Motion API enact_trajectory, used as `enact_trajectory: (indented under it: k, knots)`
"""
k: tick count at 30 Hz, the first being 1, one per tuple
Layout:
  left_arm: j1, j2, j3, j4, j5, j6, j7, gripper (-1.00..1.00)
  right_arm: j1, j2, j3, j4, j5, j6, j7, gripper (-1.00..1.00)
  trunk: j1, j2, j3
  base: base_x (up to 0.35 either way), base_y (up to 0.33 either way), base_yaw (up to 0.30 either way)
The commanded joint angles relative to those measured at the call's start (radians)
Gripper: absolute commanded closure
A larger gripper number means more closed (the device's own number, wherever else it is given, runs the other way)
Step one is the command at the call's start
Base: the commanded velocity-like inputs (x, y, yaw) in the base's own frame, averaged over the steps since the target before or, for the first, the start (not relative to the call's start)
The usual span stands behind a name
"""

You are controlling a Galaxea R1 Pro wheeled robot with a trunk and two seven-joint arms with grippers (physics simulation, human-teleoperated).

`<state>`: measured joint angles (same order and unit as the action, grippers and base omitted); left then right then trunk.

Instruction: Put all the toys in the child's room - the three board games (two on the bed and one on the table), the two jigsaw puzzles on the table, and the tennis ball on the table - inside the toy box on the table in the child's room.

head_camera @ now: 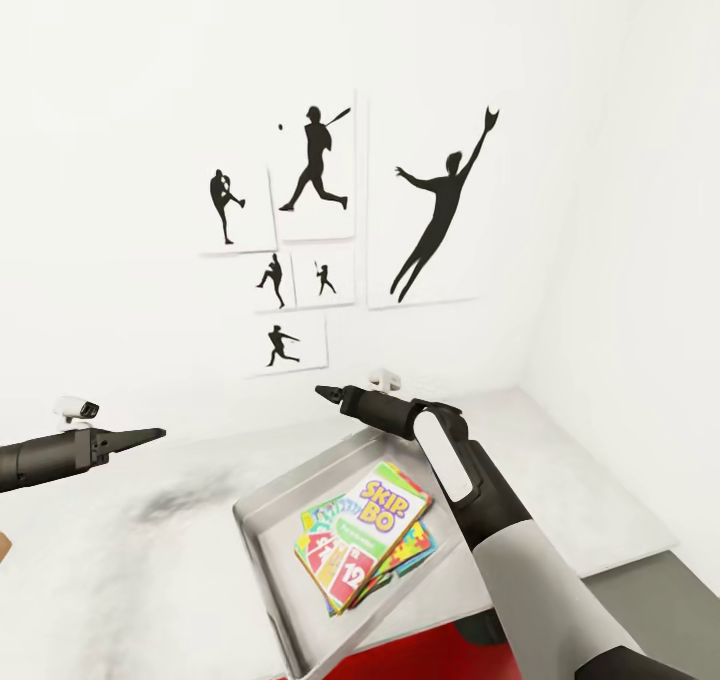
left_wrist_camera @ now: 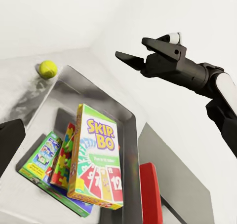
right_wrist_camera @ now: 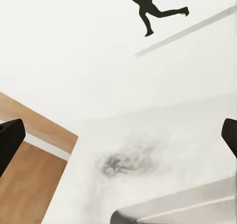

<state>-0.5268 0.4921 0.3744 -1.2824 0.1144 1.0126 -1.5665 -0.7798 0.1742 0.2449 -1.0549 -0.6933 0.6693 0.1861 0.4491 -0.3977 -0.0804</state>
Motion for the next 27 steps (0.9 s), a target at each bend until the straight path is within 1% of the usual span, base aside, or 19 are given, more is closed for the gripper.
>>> enact_trajectory:
  k: [1, 13, 27]
  knots:
    - [-0.001, 0.000, 0.000, 0.000, -0.001, 0.011, -0.004, -1.00, -0.001, 0.000, -0.001, 0.000, 0.001, 0.004, 0.003, -1.00, 0.001, -0.002, -0.002, 0.138, -0.039, 0.000]
    - [-0.001, 0.000, 0.000, 0.000, 0.001, 0.011, -0.004, -1.00, -0.001, 0.000, 0.000, 0.000, 0.001, 0.004, 0.003, -1.00, 0.001, -0.002, -0.002, 0.071, -0.035, 0.000]
    - [-0.001, 0.000, 0.000, 0.000, 0.001, 0.011, -0.004, -1.00, -0.001, 0.000, -0.003, 0.000, 0.000, 0.007, -0.001, -1.00, 0.001, -0.002, -0.002, 0.009, -0.001, 0.000]
